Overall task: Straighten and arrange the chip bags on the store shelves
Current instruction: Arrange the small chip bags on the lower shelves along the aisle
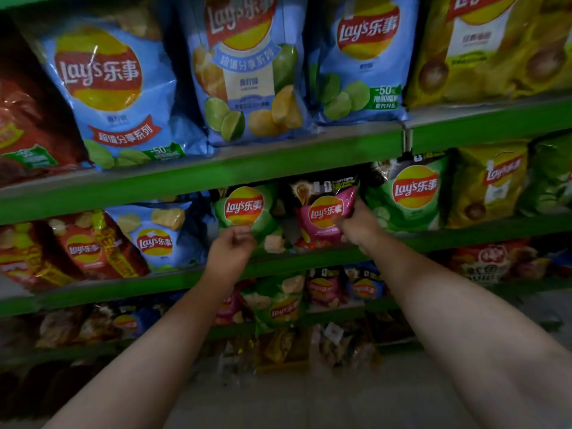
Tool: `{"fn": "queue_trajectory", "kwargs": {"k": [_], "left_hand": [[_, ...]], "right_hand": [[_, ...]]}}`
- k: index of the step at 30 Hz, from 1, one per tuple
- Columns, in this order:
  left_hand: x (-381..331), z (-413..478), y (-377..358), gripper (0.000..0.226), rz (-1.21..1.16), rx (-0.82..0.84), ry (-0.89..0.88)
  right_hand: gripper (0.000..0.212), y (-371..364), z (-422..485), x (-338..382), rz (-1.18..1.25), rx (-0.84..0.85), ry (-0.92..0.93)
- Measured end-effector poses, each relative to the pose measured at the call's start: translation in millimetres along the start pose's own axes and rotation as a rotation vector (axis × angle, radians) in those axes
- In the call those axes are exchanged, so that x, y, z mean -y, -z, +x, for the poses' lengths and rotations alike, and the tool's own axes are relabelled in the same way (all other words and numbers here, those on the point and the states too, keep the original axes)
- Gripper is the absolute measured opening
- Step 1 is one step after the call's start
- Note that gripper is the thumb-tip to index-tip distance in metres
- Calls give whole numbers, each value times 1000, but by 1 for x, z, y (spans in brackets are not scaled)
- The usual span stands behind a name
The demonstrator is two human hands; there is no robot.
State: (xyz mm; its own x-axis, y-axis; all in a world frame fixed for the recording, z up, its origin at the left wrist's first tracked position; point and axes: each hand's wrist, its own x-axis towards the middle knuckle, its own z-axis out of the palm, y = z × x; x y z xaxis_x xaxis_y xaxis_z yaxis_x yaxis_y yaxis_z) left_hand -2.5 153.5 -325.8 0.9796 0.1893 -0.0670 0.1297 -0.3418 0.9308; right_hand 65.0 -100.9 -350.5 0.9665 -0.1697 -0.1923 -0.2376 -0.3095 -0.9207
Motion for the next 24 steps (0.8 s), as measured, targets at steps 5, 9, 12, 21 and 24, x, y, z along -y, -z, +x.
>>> {"fn": "queue_trajectory", "kwargs": {"k": [5,9,12,21,24], "left_hand": [[22,-11,7,12,-50,-38,96],[47,-19,1,12,-8,-17,188],[73,-18,-2,6,159,41,259],[138,12,-18,82,522,217,309],[157,22,-28,92,756,243,325]], "right_hand": [[17,3,-8,-6,92,26,71],[15,18,-26,-7,167,23,122],[17,31,-42,-18,232,28,125],[30,37,-75,-84,132,138,-43],[29,20,-79,-117,89,184,-87]]}}
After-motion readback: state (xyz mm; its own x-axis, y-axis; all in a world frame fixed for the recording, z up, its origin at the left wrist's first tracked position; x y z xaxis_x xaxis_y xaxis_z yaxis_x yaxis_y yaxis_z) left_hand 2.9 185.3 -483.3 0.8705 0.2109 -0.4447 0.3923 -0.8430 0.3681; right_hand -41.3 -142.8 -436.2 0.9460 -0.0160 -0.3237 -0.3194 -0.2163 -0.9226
